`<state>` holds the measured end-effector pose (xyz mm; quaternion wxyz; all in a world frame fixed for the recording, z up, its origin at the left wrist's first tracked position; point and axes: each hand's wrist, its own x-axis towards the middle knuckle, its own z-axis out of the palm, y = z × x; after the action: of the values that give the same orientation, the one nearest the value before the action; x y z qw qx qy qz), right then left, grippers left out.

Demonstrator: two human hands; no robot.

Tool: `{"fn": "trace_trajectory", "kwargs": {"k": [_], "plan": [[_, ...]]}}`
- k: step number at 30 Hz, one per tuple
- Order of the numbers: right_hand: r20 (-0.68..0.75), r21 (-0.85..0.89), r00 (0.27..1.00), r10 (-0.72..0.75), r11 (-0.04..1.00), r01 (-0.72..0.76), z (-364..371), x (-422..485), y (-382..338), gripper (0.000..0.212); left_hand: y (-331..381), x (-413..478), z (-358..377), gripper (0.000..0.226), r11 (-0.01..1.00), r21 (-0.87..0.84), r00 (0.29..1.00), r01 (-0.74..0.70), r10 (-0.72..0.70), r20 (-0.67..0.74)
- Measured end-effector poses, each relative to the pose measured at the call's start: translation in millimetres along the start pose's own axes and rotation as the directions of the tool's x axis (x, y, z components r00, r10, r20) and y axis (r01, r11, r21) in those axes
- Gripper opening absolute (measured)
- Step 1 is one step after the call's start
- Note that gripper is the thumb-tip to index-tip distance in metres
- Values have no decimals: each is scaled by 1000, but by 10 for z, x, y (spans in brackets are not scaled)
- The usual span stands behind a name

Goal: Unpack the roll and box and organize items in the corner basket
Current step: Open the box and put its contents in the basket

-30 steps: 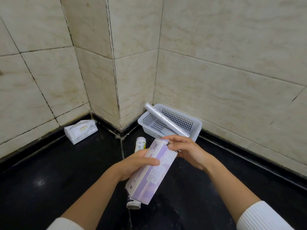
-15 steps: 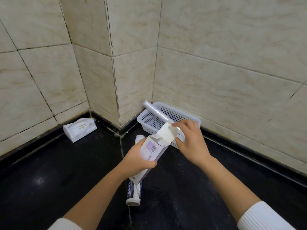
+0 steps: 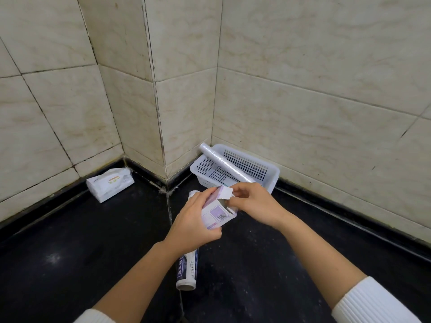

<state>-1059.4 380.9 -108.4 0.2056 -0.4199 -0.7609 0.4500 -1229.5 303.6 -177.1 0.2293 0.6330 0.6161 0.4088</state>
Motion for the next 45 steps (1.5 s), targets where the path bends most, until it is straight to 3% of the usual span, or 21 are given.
{"fn": "trace_trajectory", "kwargs": {"k": [6,21,25,27,30,38,45], "plan": [[-21,72,999,29,997,-27,-59,20,37,19,-43,11,-34,89,999,38,1000,-25,25,-12],[-7,-47,1000,-20,999,20,48,-77,71,40,7,15,-40,89,958,241,987,-154,159,2],[-132,68,991,-12,997,21,-33,-97,58,38,-4,4,-21,88,998,68,999,-5,9,-48],[-119,83,991,-57,994,67,-93,-124,74,33,-13,9,-41,88,994,-62,995,92,-95,-43],[-33,22,995,-94,995,95,-114,-161,100,30,-10,39,-61,85,976,-164,989,141,-133,56],[-37,-58,985,-166,985,164,-125,-116,14,31,38,40,-22,78,971,-171,971,169,-134,199],[79,-189,989,-127,972,139,-146,-91,50,35,45,23,-32,84,986,-104,980,127,-108,169]]}}
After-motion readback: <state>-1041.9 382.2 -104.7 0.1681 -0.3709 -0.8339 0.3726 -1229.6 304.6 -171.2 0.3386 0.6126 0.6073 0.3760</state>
